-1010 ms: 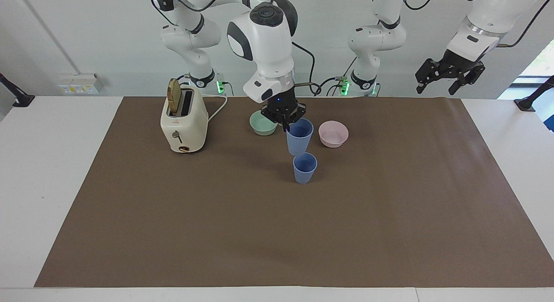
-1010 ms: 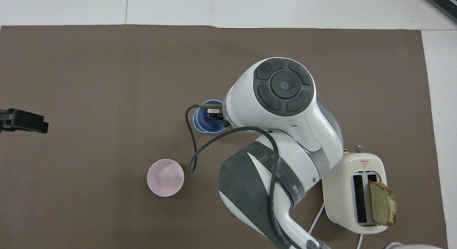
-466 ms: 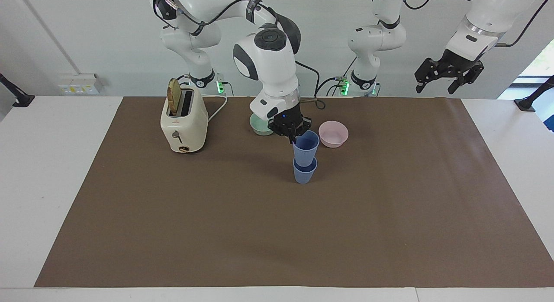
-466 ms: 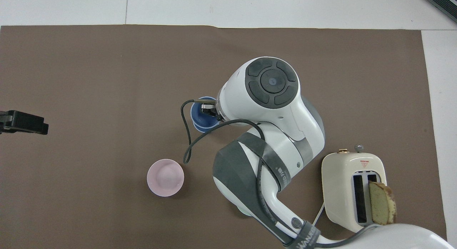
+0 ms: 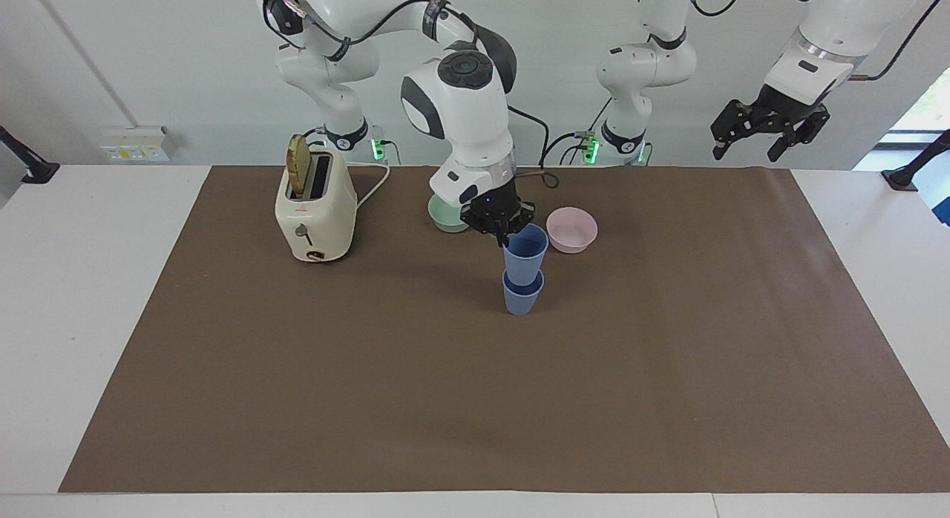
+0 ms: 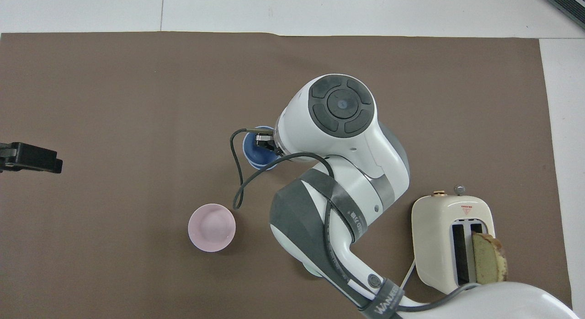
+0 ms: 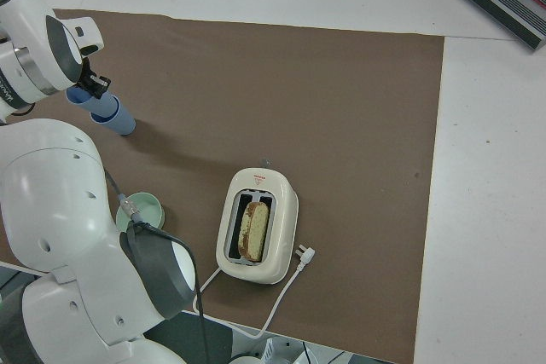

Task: Stack blue cups with both arms
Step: 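Open the right gripper and lift it off the stacked cups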

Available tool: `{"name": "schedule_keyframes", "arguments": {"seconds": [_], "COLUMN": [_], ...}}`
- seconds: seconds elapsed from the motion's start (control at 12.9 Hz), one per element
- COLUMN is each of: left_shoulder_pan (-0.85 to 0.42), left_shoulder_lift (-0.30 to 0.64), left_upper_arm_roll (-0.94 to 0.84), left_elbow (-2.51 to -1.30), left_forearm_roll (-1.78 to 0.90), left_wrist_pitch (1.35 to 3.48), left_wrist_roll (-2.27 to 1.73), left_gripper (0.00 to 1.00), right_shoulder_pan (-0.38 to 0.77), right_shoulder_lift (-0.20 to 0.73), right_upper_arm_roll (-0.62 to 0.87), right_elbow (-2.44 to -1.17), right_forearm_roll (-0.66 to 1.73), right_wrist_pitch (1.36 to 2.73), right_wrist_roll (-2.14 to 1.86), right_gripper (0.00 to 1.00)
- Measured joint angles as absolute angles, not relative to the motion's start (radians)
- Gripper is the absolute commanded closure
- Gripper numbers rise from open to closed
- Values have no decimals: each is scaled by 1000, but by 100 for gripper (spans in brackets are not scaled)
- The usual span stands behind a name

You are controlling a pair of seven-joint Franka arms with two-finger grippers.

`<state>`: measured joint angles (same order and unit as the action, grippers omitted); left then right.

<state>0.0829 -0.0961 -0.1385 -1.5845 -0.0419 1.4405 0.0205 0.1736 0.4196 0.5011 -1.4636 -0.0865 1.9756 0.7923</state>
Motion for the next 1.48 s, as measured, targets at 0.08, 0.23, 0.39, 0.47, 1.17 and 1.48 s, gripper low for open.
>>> {"name": "schedule_keyframes", "arguments": {"seconds": [0.08,0.23,0.39,0.47,1.17,1.48], "left_shoulder_pan": [83,83,83,83,83,83], "left_shoulder_lift": [-96,-97,-97,-98,-100,-100], "left_upper_arm_roll": [-139,-139,-139,-139,-139,-139], "left_elbow": [-1585,-1586,-1587,-1587,-1590,-1590], "left_forearm_roll": [-42,-42,-42,-42,-42,-42], "left_wrist_pitch": [1440,1440,1440,1440,1440,1440], "left_wrist_roll": [20,20,20,20,20,20], "left_gripper": [0,0,0,0,0,0], "right_shoulder_pan": [174,176,180,184,194,179], "right_shoulder_lift": [424,433,443,448,461,391], "right_upper_arm_roll": [501,501,501,501,502,498], "right_elbow": [-1464,-1464,-1465,-1467,-1483,-1472], "right_forearm_roll": [-88,-89,-89,-89,-90,-101], "right_wrist_pitch": [1980,1991,1999,2008,2021,1964], "right_wrist_roll": [792,792,792,792,792,793], "right_gripper": [100,100,100,100,2,0]}}
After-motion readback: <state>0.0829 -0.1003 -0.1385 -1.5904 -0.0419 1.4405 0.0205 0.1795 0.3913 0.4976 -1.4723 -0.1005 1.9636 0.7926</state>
